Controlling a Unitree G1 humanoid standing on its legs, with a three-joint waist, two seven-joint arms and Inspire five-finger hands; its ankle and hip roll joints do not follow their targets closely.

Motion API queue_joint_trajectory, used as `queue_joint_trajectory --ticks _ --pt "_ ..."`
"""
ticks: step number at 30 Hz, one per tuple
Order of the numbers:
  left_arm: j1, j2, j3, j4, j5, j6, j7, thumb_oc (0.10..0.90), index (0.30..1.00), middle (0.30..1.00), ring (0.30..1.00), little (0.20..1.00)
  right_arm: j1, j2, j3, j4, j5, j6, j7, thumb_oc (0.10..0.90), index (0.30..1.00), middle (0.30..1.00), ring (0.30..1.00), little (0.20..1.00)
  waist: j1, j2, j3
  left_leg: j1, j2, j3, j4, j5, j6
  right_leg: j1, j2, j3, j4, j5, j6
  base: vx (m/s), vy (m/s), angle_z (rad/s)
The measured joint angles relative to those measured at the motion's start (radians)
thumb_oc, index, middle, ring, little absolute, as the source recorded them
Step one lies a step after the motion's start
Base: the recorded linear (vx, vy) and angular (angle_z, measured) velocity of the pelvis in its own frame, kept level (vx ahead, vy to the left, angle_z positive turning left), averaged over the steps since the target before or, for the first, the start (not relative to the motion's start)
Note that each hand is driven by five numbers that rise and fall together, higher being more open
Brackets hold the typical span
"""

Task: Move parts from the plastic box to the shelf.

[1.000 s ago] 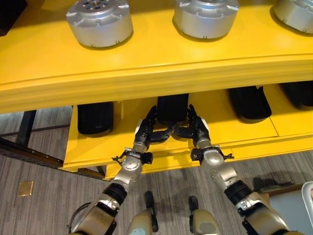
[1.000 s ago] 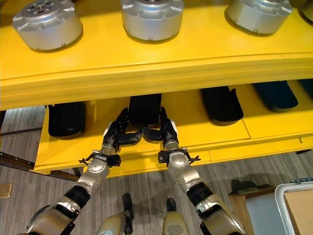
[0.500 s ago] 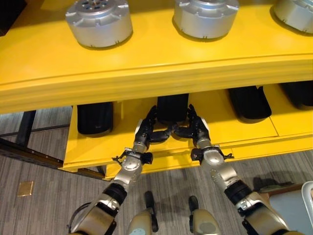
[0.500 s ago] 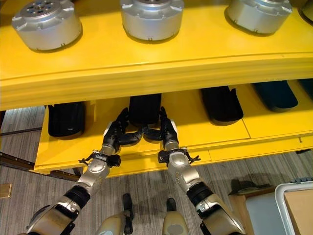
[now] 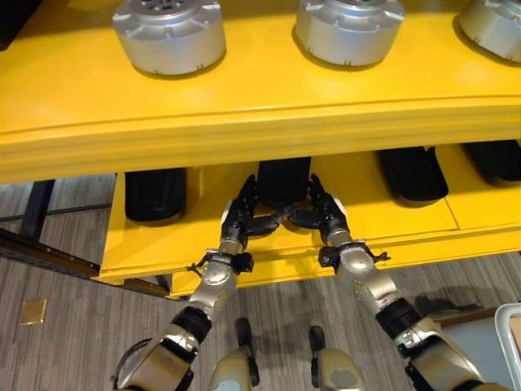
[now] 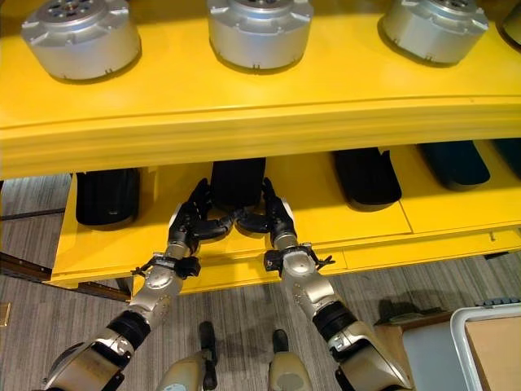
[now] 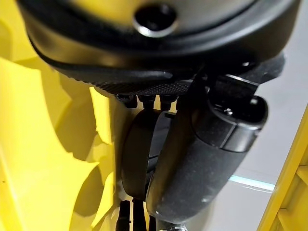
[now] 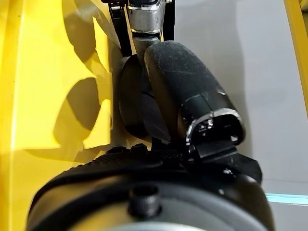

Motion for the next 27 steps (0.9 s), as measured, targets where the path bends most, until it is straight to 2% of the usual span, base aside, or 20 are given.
queue_joint_trajectory --ticks 7,22,27 --pt "-0.001 0.000 0.000 -0.002 -0.015 -0.005 0.000 0.900 1.000 1.000 1.000 1.000 -0.001 -0.001 0.000 0.000 0.000 0.000 0.000 0.900 1.000 1.000 1.000 1.000 0.006 -0.014 0.001 -0.010 0.005 -0.018 0.003 0.004 -0.005 0.001 0.007 -0.016 -0.003 0.000 -0.003 -0.01 -0.079 0.06" --pt "-0.001 -0.001 0.000 -0.002 -0.075 -0.012 -0.019 0.900 1.000 1.000 1.000 1.000 -0.026 -0.003 0.001 0.000 -0.001 0.023 0.003 0.900 1.000 1.000 1.000 1.000 0.018 -0.018 0.003 -0.012 0.012 -0.023 0.003 0.008 -0.003 0.001 0.014 -0.020 -0.004 -0.001 -0.008 -0.02 -0.054 0.00" --pt "0.001 -0.001 0.000 -0.002 -0.118 -0.026 -0.025 0.900 1.000 1.000 1.000 1.000 -0.035 -0.015 0.001 0.000 -0.044 0.038 0.034 0.900 1.000 1.000 1.000 1.000 0.021 -0.024 0.006 -0.012 0.023 -0.025 0.003 0.011 -0.009 -0.001 0.026 -0.022 -0.004 0.000 -0.014 -0.02 -0.069 0.00"
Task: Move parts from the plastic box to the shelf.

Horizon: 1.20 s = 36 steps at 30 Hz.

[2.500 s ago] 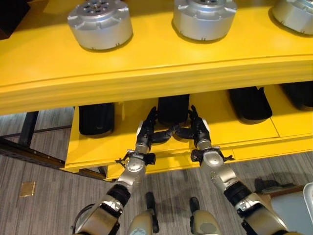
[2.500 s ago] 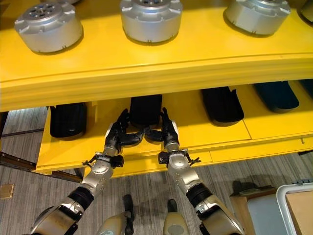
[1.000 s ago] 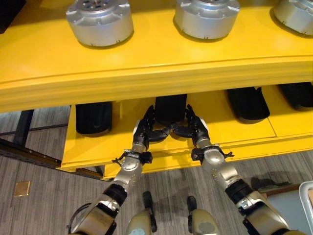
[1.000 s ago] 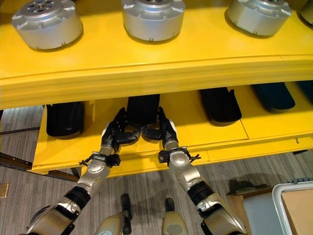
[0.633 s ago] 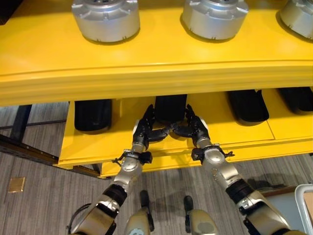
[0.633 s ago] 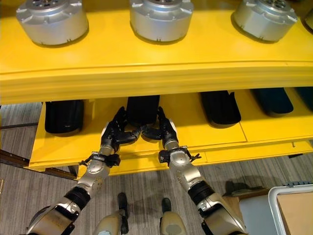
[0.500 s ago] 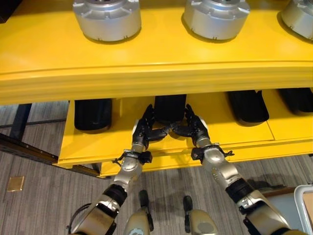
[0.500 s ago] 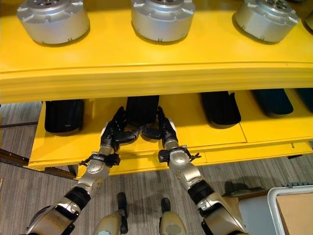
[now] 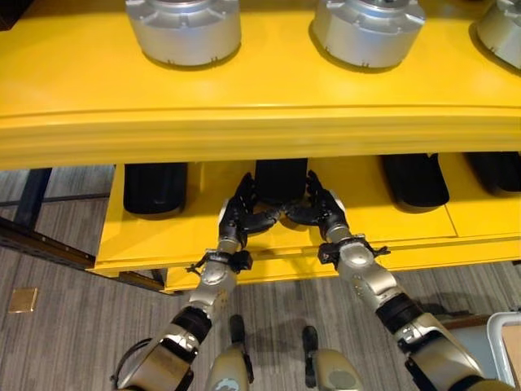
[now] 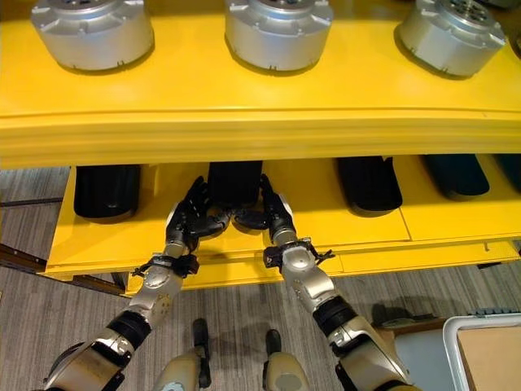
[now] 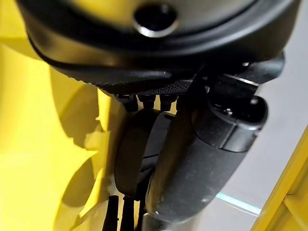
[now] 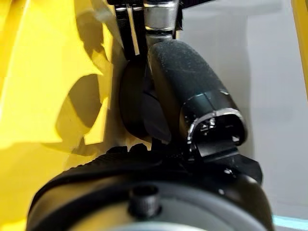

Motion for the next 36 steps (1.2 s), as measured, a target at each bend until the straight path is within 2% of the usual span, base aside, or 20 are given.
queue_joint_trajectory --ticks 7,31,36 --pt "0.003 -0.001 0.002 -0.001 -0.075 -0.011 -0.012 0.900 1.000 1.000 1.000 1.000 -0.004 -0.009 0.008 0.000 -0.050 0.019 0.030 0.900 1.000 1.000 1.000 1.000 0.000 -0.004 0.001 0.000 0.009 -0.001 0.000 0.002 -0.005 0.000 0.009 -0.001 0.001 0.000 -0.006 -0.01 -0.068 0.00" --pt "0.004 -0.001 0.004 -0.002 -0.116 -0.021 -0.019 0.900 1.000 1.000 1.000 1.000 -0.004 -0.018 0.008 0.000 -0.103 0.027 0.065 0.900 1.000 1.000 1.000 1.000 0.002 -0.015 0.005 0.000 0.018 -0.002 0.000 0.001 -0.016 -0.004 0.018 0.000 -0.002 -0.001 -0.014 -0.02 -0.023 0.00" --pt "0.007 -0.001 0.005 -0.004 -0.196 -0.020 -0.057 0.900 1.000 1.000 1.000 1.000 -0.005 -0.028 0.008 0.000 -0.114 0.030 0.085 0.900 1.000 1.000 1.000 1.000 0.002 -0.016 0.005 0.000 0.018 -0.002 0.000 -0.001 -0.018 -0.005 0.018 0.000 -0.001 -0.001 -0.014 -0.02 -0.023 0.00"
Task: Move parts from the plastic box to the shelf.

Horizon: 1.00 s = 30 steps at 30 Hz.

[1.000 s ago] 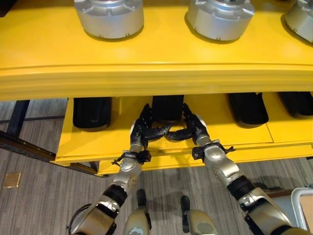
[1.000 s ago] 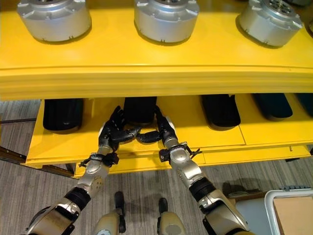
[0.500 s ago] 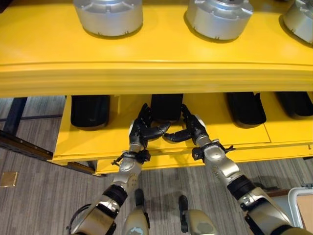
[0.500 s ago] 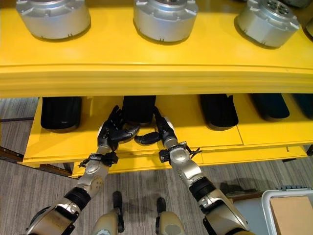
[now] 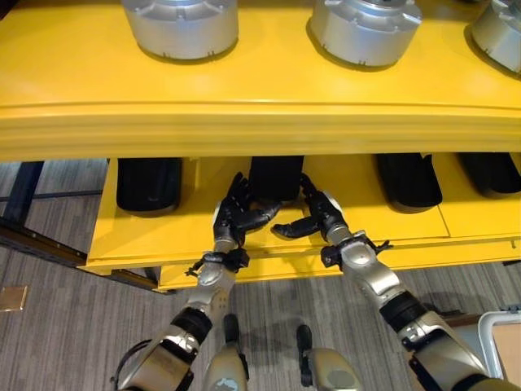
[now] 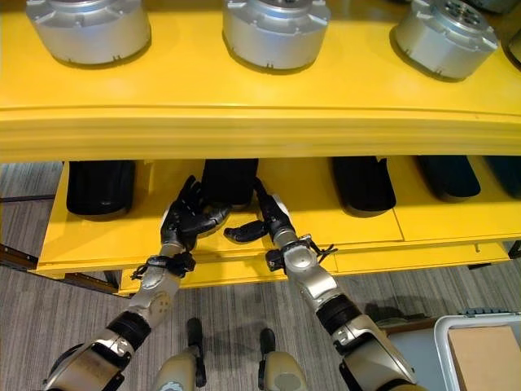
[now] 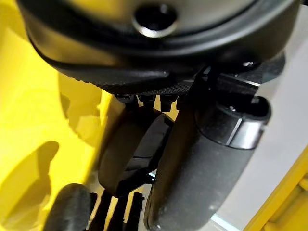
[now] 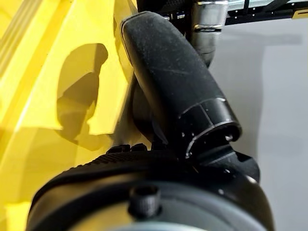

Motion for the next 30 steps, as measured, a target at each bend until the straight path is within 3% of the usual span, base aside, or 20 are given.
queue_joint_trajectory --ticks 12,23,27,30 --pt "0.001 0.000 0.003 -0.001 -0.076 -0.009 -0.020 0.900 1.000 1.000 1.000 1.000 -0.029 -0.019 0.017 0.000 -0.038 0.039 0.039 0.900 1.000 1.000 1.000 1.000 0.008 -0.013 0.001 0.000 0.015 0.002 0.000 0.003 -0.007 -0.003 0.014 0.001 0.000 0.001 -0.006 -0.04 -0.064 -0.01" --pt "0.001 0.000 0.052 -0.014 -0.078 -0.032 -0.025 0.900 1.000 1.000 1.000 1.000 -0.072 -0.015 0.053 -0.002 -0.078 0.055 0.042 0.900 1.000 1.000 1.000 1.000 0.027 -0.032 0.003 -0.024 0.070 0.003 0.000 0.010 -0.030 -0.054 0.062 0.007 0.040 -0.014 -0.036 -0.05 -0.076 -0.05" --pt "0.002 0.000 0.052 -0.018 -0.078 -0.031 -0.025 0.900 1.000 1.000 1.000 1.000 -0.071 -0.019 0.054 -0.021 -0.107 0.076 0.012 0.900 1.000 1.000 1.000 1.000 0.026 -0.032 0.003 -0.024 0.073 0.009 0.000 0.010 -0.031 -0.058 0.064 0.012 0.043 -0.016 -0.036 -0.01 -0.007 -0.04" --pt "0.002 0.000 0.052 -0.027 -0.078 -0.029 -0.025 0.900 1.000 1.000 1.000 1.000 -0.072 0.007 0.056 -0.028 -0.144 0.090 -0.072 0.900 1.000 1.000 1.000 1.000 0.022 -0.032 0.003 -0.022 0.071 0.025 0.000 0.010 -0.026 -0.066 0.062 0.030 0.047 -0.011 -0.041 -0.01 0.025 -0.13"
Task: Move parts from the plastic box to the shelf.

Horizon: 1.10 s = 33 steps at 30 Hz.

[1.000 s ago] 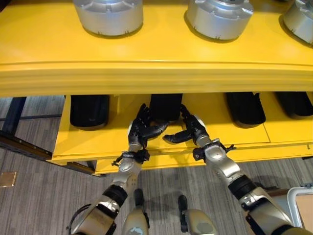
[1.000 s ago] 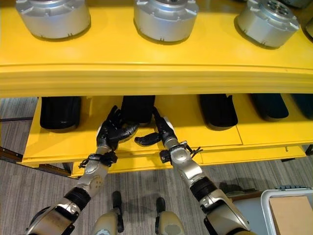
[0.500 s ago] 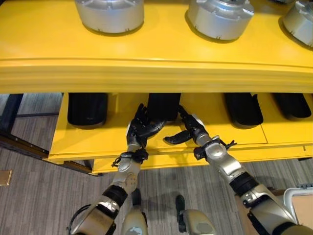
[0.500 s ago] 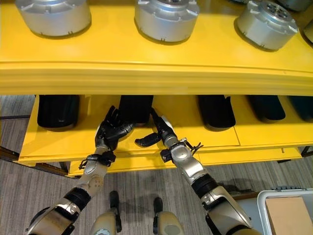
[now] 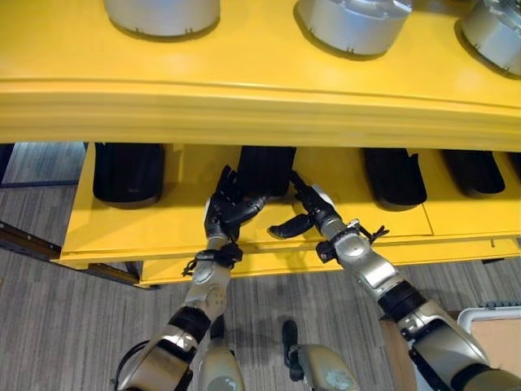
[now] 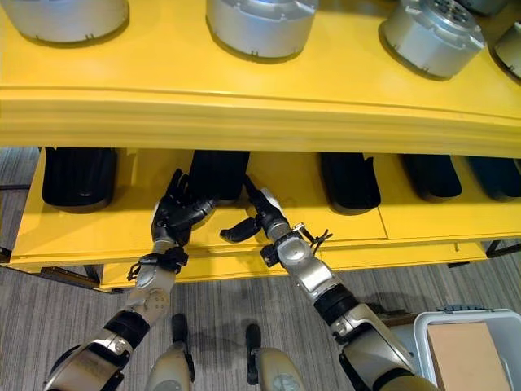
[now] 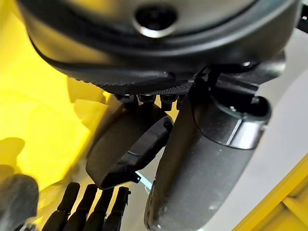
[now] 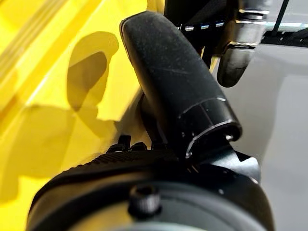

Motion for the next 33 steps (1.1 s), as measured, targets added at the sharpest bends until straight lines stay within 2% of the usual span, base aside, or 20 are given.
queue_joint_trajectory --ticks 7,15,23,33 --pt "0.002 -0.002 -0.011 -0.005 0.003 0.001 0.001 0.900 1.000 1.000 1.000 1.000 0.016 0.050 -0.012 -0.026 -0.007 0.032 -0.104 0.900 1.000 1.000 1.000 1.000 -0.028 0.000 0.000 0.016 -0.007 0.032 0.000 -0.006 0.001 -0.001 -0.009 0.029 0.001 0.000 0.004 -0.01 0.080 -0.10" --pt "0.005 -0.004 -0.023 -0.018 0.013 0.000 0.006 0.900 1.000 1.000 1.000 1.000 0.057 0.035 -0.022 -0.079 -0.100 0.051 -0.104 0.900 1.000 1.000 1.000 1.000 -0.071 0.003 0.002 0.023 -0.011 0.046 -0.001 -0.012 0.002 -0.002 -0.011 0.043 0.000 0.001 0.006 -0.01 0.079 -0.06" --pt "0.006 -0.032 -0.036 -0.042 0.015 -0.008 0.025 0.900 1.000 1.000 1.000 1.000 0.057 -0.012 -0.022 -0.123 -0.131 0.075 -0.105 0.900 1.000 1.000 1.000 1.000 -0.081 0.037 0.019 0.023 -0.020 0.049 -0.003 -0.013 0.002 -0.006 -0.015 0.047 0.004 0.000 0.008 -0.02 0.047 -0.01" --pt "0.026 -0.045 -0.054 -0.062 0.060 -0.018 0.060 0.900 1.000 1.000 1.000 1.000 0.057 -0.032 -0.028 -0.123 -0.177 0.074 -0.086 0.900 1.000 1.000 1.000 1.000 -0.083 0.040 0.018 0.024 -0.022 0.048 -0.004 -0.012 0.002 0.004 -0.016 0.046 0.002 0.000 0.008 0.00 0.026 0.00"
